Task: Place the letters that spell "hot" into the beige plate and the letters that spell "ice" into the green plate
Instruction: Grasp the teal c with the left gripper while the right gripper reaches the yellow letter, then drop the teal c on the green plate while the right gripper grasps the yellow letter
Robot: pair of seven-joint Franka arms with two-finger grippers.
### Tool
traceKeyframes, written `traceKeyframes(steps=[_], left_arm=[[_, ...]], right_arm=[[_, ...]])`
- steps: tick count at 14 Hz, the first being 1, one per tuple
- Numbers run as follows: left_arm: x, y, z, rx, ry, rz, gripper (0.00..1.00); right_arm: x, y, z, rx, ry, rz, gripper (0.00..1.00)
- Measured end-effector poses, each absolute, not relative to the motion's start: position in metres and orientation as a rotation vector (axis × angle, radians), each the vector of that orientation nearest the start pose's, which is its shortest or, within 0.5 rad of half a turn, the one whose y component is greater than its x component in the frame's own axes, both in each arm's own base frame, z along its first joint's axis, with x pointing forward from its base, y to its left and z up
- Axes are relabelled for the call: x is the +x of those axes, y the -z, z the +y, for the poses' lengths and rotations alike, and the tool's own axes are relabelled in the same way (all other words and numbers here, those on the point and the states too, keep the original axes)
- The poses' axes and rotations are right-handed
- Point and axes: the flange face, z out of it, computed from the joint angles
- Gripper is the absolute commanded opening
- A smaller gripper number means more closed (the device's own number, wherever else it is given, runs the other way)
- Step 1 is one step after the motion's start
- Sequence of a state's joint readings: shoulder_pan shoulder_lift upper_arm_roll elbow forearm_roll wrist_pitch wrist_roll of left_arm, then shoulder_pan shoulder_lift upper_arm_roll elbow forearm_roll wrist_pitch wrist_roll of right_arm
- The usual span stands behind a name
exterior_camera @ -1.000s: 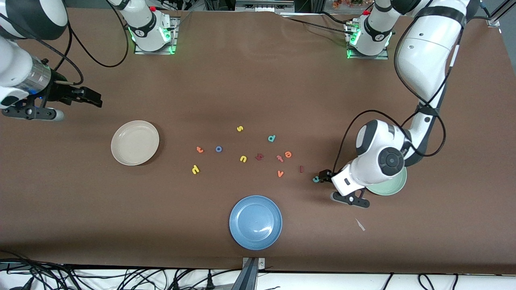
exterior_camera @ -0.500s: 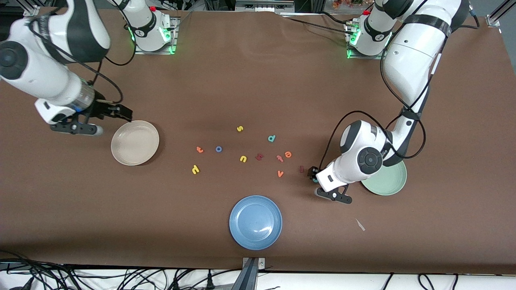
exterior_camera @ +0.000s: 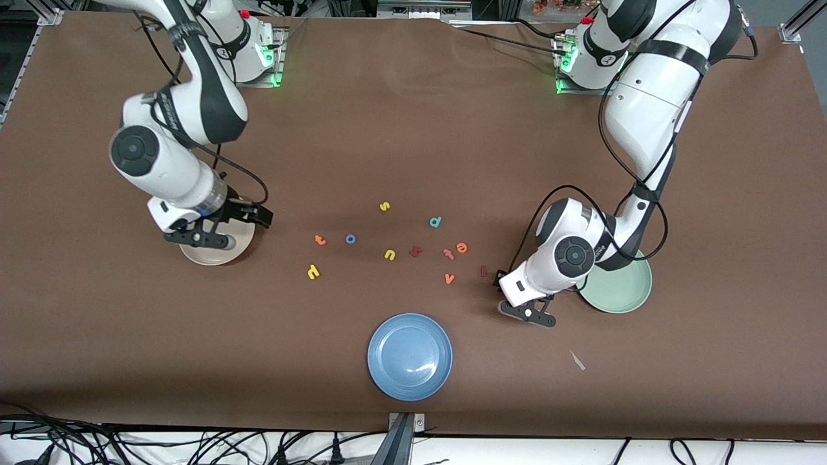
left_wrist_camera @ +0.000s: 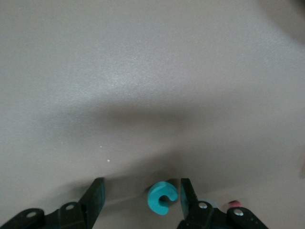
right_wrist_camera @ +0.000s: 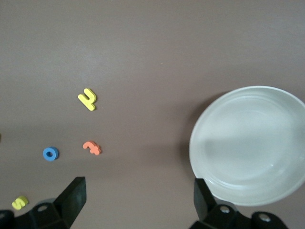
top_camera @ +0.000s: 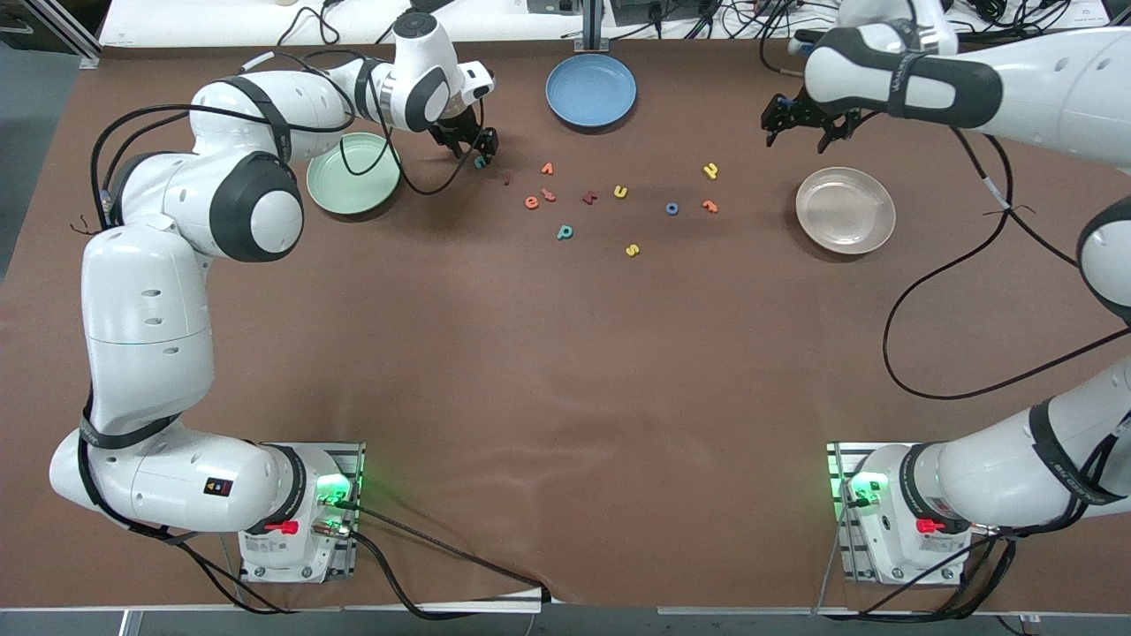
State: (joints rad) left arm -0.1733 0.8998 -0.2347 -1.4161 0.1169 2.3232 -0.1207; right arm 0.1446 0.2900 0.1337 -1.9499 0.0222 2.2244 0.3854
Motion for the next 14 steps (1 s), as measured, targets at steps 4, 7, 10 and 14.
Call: traceKeyframes(steps=[4,7,10,14], left_arm=[[0.676,-0.169,-0.267,-3.204,0.002,0.435,0.66],[0.672,-0.165,-0.269,-3.159,0.007,0.491,0.45],[0.669,-0.164,-0.273,-3.142,0.006,0.514,0.25],[0.669,-0.165,-0.273,-3.142,0.005,0.514,0.22]], right_arm=[[0.599,-0.29,0.19,-3.072,-0.03,0.15,1.0],[0.618,-0.272,0.218,-3.061,-0.015,0.096,1.0],[0.631,-0.249,0.242,-3.053,0.056,0.035,1.0],[0.634,-0.224,0.241,-3.075,0.093,-0.161,1.0]])
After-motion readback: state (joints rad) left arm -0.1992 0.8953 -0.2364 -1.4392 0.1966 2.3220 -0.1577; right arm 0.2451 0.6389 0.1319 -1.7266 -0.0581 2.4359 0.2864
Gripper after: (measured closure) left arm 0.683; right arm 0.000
